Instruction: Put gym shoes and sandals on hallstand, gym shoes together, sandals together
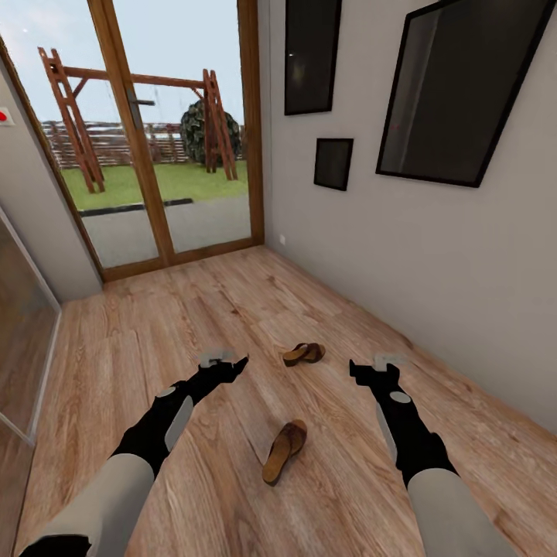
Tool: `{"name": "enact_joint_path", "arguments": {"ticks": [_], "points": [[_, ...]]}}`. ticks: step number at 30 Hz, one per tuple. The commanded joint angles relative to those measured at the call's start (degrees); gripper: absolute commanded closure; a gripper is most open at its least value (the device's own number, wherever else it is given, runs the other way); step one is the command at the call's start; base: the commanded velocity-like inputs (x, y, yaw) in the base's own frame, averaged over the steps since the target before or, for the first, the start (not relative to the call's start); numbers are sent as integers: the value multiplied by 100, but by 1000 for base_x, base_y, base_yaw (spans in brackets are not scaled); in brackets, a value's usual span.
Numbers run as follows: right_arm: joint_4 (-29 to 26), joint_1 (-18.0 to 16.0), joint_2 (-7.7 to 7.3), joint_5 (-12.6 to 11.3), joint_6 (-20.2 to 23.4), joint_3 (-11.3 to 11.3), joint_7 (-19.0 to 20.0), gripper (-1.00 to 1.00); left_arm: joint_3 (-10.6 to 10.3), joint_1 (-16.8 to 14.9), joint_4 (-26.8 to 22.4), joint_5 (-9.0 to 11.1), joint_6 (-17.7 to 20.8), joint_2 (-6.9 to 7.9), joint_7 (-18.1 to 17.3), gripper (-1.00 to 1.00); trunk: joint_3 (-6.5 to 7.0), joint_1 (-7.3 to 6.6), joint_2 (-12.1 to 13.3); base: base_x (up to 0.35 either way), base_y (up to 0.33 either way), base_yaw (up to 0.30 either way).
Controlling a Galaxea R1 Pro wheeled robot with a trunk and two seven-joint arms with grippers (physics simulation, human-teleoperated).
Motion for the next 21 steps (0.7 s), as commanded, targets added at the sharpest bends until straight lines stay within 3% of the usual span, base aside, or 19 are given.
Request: {"name": "enact_joint_path", "arguments": {"ticks": [1,2,4,8,11,15,17,21], "points": [[-35,-2,6,55,34,-16,2,-100,19,-1,4,58,-19,-1,-28,-100,-5,-1,-2,0,0,0],[-120,-2,6,54,37,-19,2,-100,19,2,81,55,-310,28,-20,-100,-5,-1,-2,0,0,0],[-197,-2,6,52,56,-23,2,-100,17,3,245,50,-540,64,-15,-100,-5,-1,-2,0,0,0],[-265,-2,6,-26,479,-33,2,-100,-4,4,532,40,-721,93,-3,-100,-5,-1,-2,0,0,0],[-281,-2,4,-327,1083,-43,2,-100,-13,4,613,35,-774,100,77,-100,-5,-1,-2,0,0,0],[-318,1,-13,-846,1419,-32,2,-100,-19,4,633,29,-841,103,115,-100,-5,-1,-2,0,0,0],[-581,-1,-18,-1003,1482,-15,2,-100,-24,4,638,26,-858,103,120,-100,-5,-1,-2,32,0,0],[-1133,-2,-23,-1056,1516,-10,2,-100,-25,4,651,25,-863,104,116,-100,-5,-1,-2,159,0,0]]}}
